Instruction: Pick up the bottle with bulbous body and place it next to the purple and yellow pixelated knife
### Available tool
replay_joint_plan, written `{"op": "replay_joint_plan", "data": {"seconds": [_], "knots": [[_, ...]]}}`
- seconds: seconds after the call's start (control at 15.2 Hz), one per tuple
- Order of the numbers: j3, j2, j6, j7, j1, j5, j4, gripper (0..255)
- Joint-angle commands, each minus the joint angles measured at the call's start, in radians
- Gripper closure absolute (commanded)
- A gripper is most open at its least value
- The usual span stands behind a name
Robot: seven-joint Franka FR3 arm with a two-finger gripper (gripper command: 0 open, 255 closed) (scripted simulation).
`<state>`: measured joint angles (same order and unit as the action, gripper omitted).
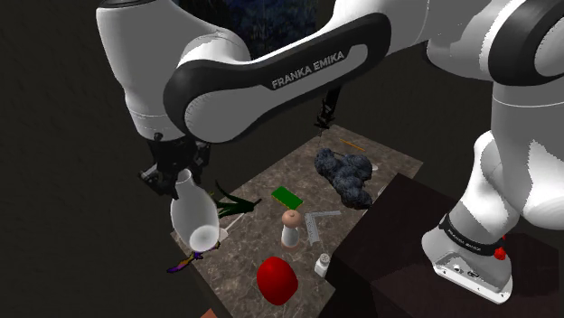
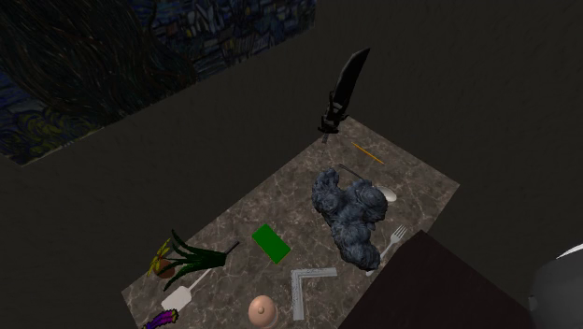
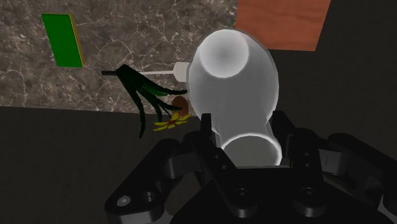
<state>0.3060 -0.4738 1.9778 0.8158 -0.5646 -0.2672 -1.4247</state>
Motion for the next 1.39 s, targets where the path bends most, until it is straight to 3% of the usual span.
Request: {"op": "replay_joint_plan", "data": {"seconds": [0.0, 1.32], "knots": [[-0.001, -0.006, 0.024, 0.005, 0.0, -0.004, -0.018, 255], [-0.026, -0.095, 0.241, 0.055, -0.005, -0.052, -0.152, 255]]}}
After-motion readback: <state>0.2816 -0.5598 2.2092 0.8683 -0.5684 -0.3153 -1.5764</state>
